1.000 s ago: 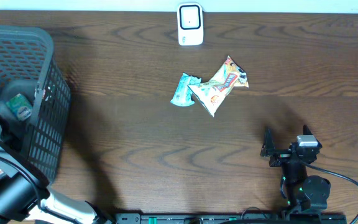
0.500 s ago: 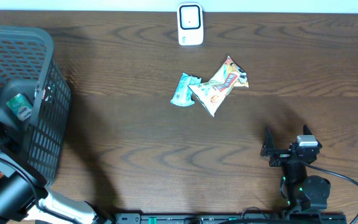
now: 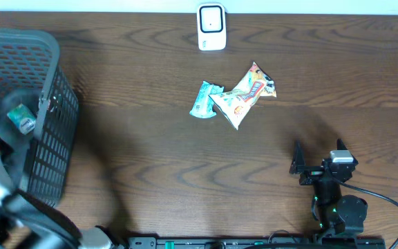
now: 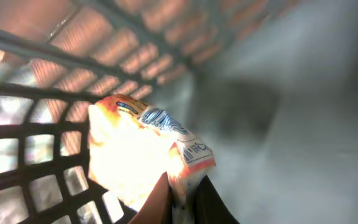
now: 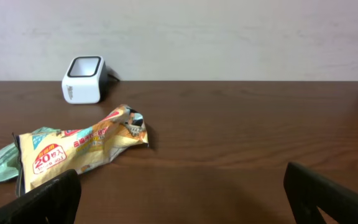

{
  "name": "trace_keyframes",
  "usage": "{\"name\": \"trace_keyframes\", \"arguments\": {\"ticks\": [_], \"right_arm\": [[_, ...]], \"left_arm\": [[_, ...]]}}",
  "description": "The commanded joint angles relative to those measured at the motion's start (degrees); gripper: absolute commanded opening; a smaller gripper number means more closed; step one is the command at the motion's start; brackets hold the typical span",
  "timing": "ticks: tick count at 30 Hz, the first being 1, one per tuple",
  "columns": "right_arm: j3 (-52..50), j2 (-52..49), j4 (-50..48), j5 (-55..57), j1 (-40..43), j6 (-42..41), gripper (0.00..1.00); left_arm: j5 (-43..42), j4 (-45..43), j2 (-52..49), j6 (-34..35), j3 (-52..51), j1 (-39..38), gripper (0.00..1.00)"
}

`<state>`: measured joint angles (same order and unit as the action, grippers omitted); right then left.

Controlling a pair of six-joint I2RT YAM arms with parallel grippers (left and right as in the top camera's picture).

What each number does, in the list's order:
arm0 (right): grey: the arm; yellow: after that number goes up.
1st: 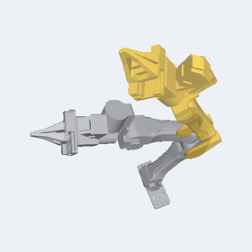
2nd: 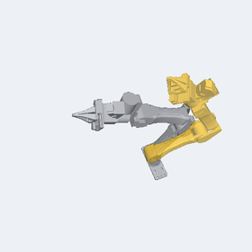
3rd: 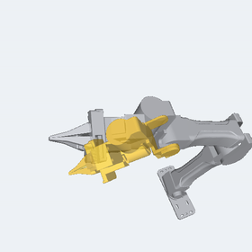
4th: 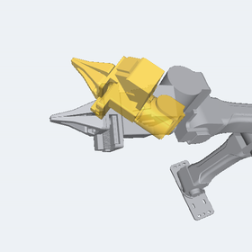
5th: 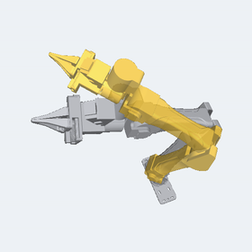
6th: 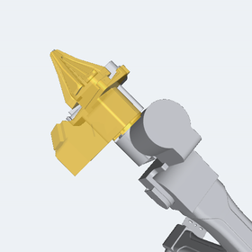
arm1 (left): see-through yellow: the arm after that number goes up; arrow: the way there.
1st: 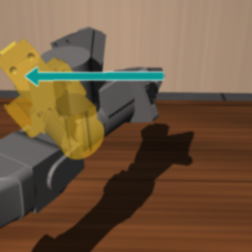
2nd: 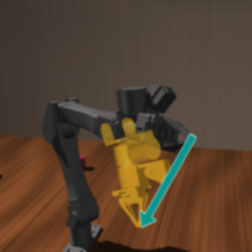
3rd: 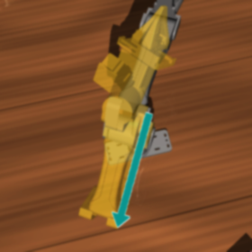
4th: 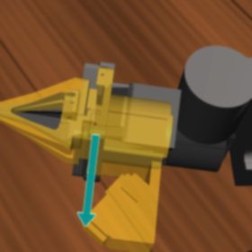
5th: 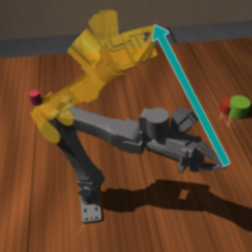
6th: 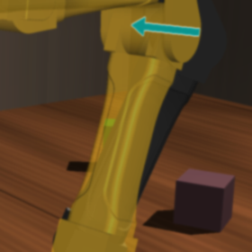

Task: Scan the item barcode
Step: 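Reach the left gripper into the basket and grasp an orange box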

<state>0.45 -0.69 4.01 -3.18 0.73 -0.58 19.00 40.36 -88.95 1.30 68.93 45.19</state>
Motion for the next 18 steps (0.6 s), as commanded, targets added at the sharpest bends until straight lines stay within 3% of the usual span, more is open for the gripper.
{"name": "trace_keyframes", "arguments": {"ticks": [1,4,13,18], "right_arm": [[-0.1,0.3,0.1,0.0,-0.1,0.7,0.99],[-0.1,0.3,0.1,0.0,-0.1,0.7,0.99],[-0.1,0.3,0.1,0.0,-0.1,0.7,0.99],[-0.1,0.3,0.1,0.0,-0.1,0.7,0.99]], "left_arm": [[-11.1,-2.0,8.2,0.3,0.4,-1.0,0.07],[-20.5,-5.7,14.8,1.8,0.4,-1.7,0.07],[-43.5,-22.4,28.3,29.2,0.4,-10.4,0.07],[-46.0,-28.9,28.5,33.8,0.4,-22.3,0.07]]}}
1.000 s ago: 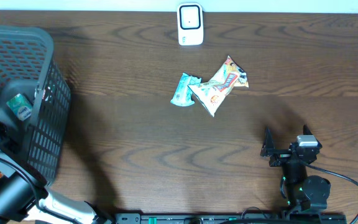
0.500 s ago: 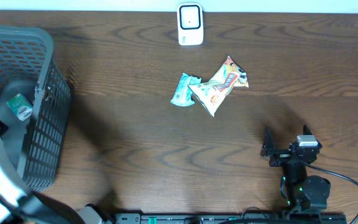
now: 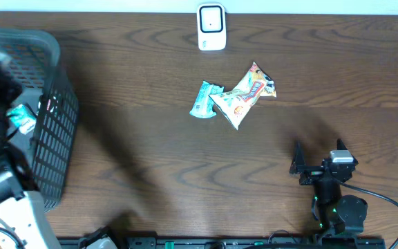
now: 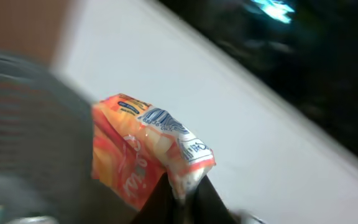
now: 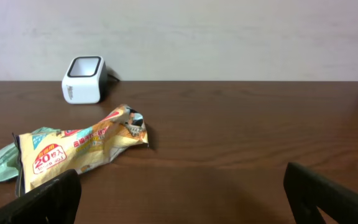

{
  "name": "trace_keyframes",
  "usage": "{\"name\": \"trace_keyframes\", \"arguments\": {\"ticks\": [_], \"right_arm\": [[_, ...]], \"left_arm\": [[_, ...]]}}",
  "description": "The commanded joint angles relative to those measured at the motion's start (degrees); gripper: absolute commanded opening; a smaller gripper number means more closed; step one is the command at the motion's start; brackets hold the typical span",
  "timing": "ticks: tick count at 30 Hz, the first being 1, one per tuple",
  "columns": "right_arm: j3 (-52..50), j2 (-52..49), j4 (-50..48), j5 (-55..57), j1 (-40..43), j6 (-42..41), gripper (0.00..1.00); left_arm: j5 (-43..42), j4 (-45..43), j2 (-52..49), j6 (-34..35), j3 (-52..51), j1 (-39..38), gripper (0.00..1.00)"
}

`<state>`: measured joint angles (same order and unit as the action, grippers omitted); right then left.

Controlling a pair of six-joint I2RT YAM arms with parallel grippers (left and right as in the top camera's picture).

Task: Scan the item barcode
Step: 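Reach the left gripper into the basket and grasp an orange box, then carry the orange box out and drop it left of the green pack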

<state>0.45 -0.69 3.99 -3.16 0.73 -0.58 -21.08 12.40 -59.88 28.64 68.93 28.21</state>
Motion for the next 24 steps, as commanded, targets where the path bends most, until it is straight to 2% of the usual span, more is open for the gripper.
{"name": "trace_keyframes", "arguments": {"ticks": [1,4,5,8,13,16,24], "right_arm": [[-0.1,0.3,0.1,0.0,-0.1,0.7,0.99],[-0.1,0.3,0.1,0.0,-0.1,0.7,0.99],[-0.1,0.3,0.1,0.0,-0.1,0.7,0.99],[-0.1,0.3,0.1,0.0,-0.1,0.7,0.99],[-0.1,0.3,0.1,0.0,-0.1,0.7,0.99],[-0.1,0.3,0.1,0.0,-0.1,0.7,0.99],[-0.1,0.3,0.1,0.0,-0.1,0.7,0.99]], "left_arm": [[-5.8,-1.5,-0.9,6.4,0.4,-8.8,0.07],[-3.8,-1.4,-2.5,5.5,0.4,-16.9,0.07],[-1.5,-1.4,-4.3,1.9,0.4,-22.3,0.07],[2.8,-1.3,-8.3,-6.7,0.4,-29.8,0.07],[9.3,-0.4,-16.7,-15.9,0.4,-37.9,0.07],[13.2,-0.3,-23.0,-16.4,0.4,-40.8,0.07],[13.7,-0.3,-37.2,-16.4,0.4,-43.6,0.08]]}}
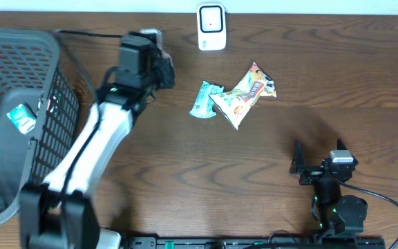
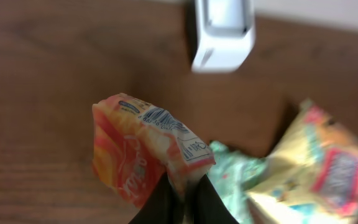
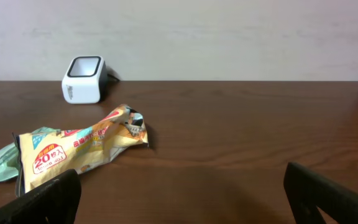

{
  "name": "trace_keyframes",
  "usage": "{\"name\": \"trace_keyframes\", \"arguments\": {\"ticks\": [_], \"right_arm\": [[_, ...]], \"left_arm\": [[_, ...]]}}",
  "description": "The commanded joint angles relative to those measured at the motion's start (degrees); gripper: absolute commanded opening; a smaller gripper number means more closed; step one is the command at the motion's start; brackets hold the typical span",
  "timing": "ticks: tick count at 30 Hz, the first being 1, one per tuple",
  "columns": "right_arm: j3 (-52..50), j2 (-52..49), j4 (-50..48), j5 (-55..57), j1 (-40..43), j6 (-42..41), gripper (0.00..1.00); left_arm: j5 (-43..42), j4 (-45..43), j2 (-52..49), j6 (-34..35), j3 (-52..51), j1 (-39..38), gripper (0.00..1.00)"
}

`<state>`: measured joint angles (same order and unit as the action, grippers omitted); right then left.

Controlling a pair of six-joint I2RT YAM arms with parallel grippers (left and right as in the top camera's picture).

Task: Scan the item barcode
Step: 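Carry the orange box out and drop it left of the green pack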

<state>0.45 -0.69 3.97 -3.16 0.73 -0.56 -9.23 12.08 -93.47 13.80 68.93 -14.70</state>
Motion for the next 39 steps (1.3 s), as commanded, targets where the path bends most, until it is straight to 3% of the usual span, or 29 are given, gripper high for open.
{"name": "trace_keyframes", "arguments": {"ticks": [1,4,5,6,8,11,19,24,33,35,39], "right_arm": [[-0.1,0.3,0.2,0.0,-0.1,0.6,0.99],[-0.1,0.3,0.2,0.0,-0.1,0.6,0.99],[-0.1,0.3,0.2,0.0,-0.1,0.6,0.99],[-0.1,0.3,0.2,0.0,-0.1,0.6,0.99],[-0.1,0.3,0.2,0.0,-0.1,0.6,0.99],[-0.1,0.3,0.2,0.0,-0.1,0.6,0.99],[-0.1,0.3,0.2,0.0,-0.1,0.6,0.99],[-0.1,0.3,0.2,0.0,-0.1,0.6,0.99],[-0.1,0.3,0.2,0.0,-0.1,0.6,0.99],[-0.1,0.3,0.2,0.0,-0.1,0.6,0.99],[-0.1,0.3,0.2,0.0,-0.1,0.6,0.99]], "left_arm": [[1.8,0.0,-5.0,-1.6,0.4,-0.9,0.08],[1.8,0.0,-8.6,-1.6,0.4,-2.1,0.09],[1.8,0.0,-9.1,-1.6,0.4,-2.3,0.21],[1.8,0.0,-9.3,-1.6,0.4,-2.5,0.27],[1.8,0.0,-9.3,-1.6,0.4,-2.8,0.29],[1.8,0.0,-9.1,-1.6,0.4,-2.8,0.48],[1.8,0.3,-4.7,-2.5,1.5,-2.0,0.51],[2.6,0.5,4.7,-7.2,2.5,0.7,0.66],[4.4,0.5,23.6,-8.9,2.6,16.2,0.68],[4.4,0.5,27.6,-8.9,2.6,24.4,0.79],[4.4,2.2,29.8,-8.9,2.6,36.2,0.80]]}}
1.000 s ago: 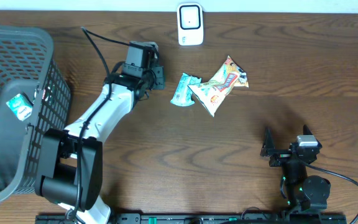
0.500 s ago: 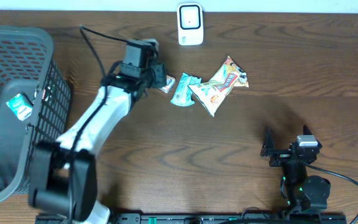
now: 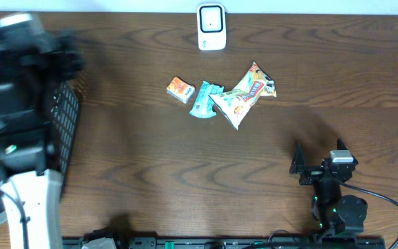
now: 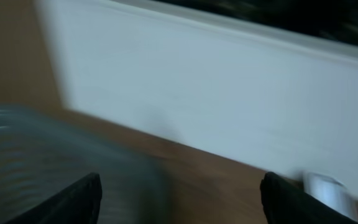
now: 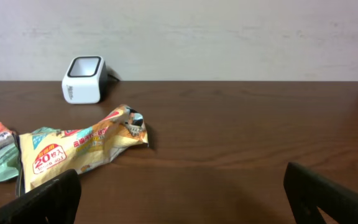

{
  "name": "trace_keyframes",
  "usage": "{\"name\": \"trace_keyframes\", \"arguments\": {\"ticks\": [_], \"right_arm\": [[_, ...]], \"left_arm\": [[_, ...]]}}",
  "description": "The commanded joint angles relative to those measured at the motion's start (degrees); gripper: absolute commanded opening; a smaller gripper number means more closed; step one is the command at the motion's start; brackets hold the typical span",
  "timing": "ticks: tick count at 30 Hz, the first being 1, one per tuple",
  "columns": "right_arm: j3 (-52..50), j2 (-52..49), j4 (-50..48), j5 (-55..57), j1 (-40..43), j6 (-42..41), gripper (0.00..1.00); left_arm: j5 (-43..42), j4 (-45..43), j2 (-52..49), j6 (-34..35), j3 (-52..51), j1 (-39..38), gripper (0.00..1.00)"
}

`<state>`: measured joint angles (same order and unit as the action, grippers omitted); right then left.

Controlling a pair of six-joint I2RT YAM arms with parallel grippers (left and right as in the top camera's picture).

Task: Scan the item barcode
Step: 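Carry the orange box out and drop it left of the green pack, then reach the left gripper into the basket and grasp a green tissue pack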

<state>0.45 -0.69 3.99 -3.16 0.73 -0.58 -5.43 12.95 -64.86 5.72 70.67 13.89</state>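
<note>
A small orange snack packet (image 3: 181, 90) lies on the wooden table, just left of a green packet (image 3: 202, 100) and a yellow packet (image 3: 244, 95). The white barcode scanner (image 3: 211, 28) stands at the far edge, behind them. My left gripper (image 4: 179, 205) is open and empty; its view is blurred, and overhead the left arm (image 3: 26, 62) is a smear over the basket at far left. My right gripper (image 5: 182, 199) rests open near the front right, facing the orange packet, the yellow packet (image 5: 79, 152) and the scanner (image 5: 84, 79).
A dark mesh basket (image 3: 64, 128) stands at the table's left end, mostly covered by the left arm. A black cable (image 3: 385, 200) runs from the right arm's base at the front edge.
The left gripper was shut on the orange packet just in front of the scanner. Now the packet lies on the table beside the green one, and the gripper is open back over the basket.
My left gripper held the orange packet inside the basket, then above the basket's rim, then out over the table close to the scanner. Now the packet rests on the table and the left arm is back at the basket. The right arm has stayed still.
</note>
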Motion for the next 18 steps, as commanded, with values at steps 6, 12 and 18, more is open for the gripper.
{"name": "trace_keyframes", "arguments": {"ticks": [6,12,18], "right_arm": [[-0.1,0.3,0.1,0.0,-0.1,0.7,0.99],[-0.1,0.3,0.1,0.0,-0.1,0.7,0.99],[-0.1,0.3,0.1,0.0,-0.1,0.7,0.99]], "left_arm": [[0.1,7.2,-2.0,-0.8,0.8,22.1,0.81],[-11.9,12.8,-10.5,-0.8,0.8,29.1,0.81],[-13.2,14.3,-19.1,-1.6,0.8,29.7,0.81]]}}
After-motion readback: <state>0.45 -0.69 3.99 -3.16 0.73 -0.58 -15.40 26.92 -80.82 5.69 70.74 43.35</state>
